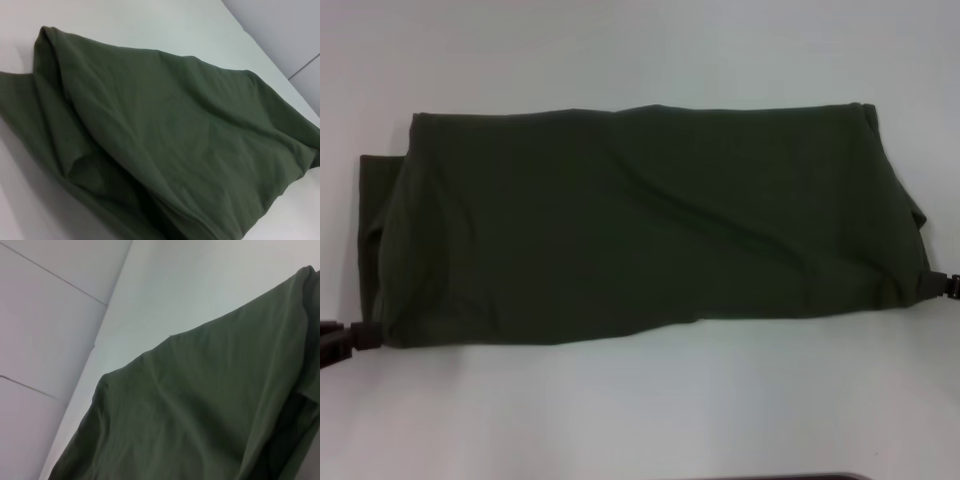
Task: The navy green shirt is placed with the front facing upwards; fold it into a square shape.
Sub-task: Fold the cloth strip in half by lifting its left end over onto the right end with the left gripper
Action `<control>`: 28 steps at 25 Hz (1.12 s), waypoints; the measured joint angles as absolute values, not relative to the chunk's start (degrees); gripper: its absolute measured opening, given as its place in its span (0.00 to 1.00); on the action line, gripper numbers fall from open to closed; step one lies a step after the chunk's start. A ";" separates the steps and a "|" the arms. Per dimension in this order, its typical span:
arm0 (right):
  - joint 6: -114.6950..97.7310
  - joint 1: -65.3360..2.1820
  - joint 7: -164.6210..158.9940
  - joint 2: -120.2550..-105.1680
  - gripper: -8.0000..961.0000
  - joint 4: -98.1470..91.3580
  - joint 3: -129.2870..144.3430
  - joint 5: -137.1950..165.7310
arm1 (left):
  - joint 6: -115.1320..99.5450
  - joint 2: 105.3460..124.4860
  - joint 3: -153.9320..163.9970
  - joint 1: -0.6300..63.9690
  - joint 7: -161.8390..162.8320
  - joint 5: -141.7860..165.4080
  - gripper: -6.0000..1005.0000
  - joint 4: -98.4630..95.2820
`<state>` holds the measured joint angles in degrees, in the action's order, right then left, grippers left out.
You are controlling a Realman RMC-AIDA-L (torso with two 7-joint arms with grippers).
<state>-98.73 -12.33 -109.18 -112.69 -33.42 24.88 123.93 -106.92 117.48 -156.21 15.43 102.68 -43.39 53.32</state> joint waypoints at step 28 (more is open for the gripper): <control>-100.48 -8.71 -109.26 -112.78 0.01 -33.21 21.88 125.75 | -109.37 117.25 -156.17 12.98 102.14 -40.66 0.08 53.17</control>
<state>-100.48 -8.71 -109.26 -112.78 -33.21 21.88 125.75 -109.37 117.25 -156.17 12.98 102.14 -40.66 53.17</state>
